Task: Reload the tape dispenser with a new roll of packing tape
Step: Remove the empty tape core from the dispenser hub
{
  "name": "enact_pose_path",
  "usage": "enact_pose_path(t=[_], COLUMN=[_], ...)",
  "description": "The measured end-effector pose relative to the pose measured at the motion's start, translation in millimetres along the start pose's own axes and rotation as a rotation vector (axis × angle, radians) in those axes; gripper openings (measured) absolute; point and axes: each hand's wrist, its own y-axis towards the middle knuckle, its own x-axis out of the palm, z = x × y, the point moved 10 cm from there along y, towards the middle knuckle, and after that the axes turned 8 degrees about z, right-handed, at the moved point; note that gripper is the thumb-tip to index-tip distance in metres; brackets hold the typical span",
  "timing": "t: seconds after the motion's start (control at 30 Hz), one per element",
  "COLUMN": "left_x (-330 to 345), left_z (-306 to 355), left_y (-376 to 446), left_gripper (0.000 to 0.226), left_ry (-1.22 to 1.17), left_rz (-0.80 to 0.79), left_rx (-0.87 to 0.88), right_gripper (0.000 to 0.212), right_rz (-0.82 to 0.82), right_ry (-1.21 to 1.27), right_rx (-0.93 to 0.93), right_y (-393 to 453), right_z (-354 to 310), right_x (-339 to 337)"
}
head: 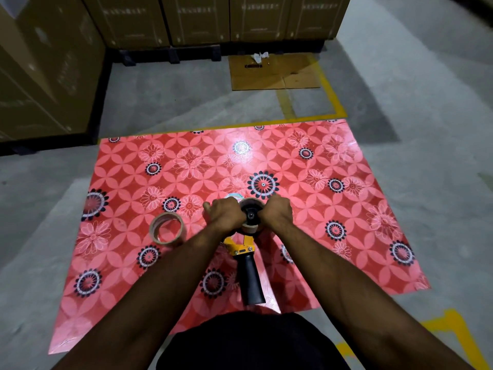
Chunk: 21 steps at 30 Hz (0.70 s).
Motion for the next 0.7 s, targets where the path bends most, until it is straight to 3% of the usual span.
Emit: enact_pose_path(t=[0.2,0.33,0.43,0.53,0.63,0.7], left_x=[-10,-21,-38,-61,-64,-59], left_z=[4,4,0,-10,-18,-17], left_y=[-2,-5,-11,-24,-38,-43], left_gripper=[0.028,0.017,0.021,0.029,0.027,0.026], left_ry=[0.077,0.008,-0.253,-0.541,-0.883,-1.075], left_rz=[0.097,0.096,0.102,0.133,0.024,-0.065], left_rx=[-0.009,0.011,0.034,0.015,-0.07,-0.128], right_gripper=[0.027,0.019,0.025,0.043,0.057,0.081], right_rz=[0.072,-0.008,-0.074,-0.182,-0.271,-0.299], right_ry=[-0.075,0.001,0.124,0.454,0.633,0.631], right_rx=[-0.014,-0.035,-0.108,-0.15,-0.263,-0.377], right_y=[-4,-4,-3,-14,-31,-41], right_z=[-5,-7,-14,-18,-22,-23], right_x=[-9,-11,-20,-26,-35,-42])
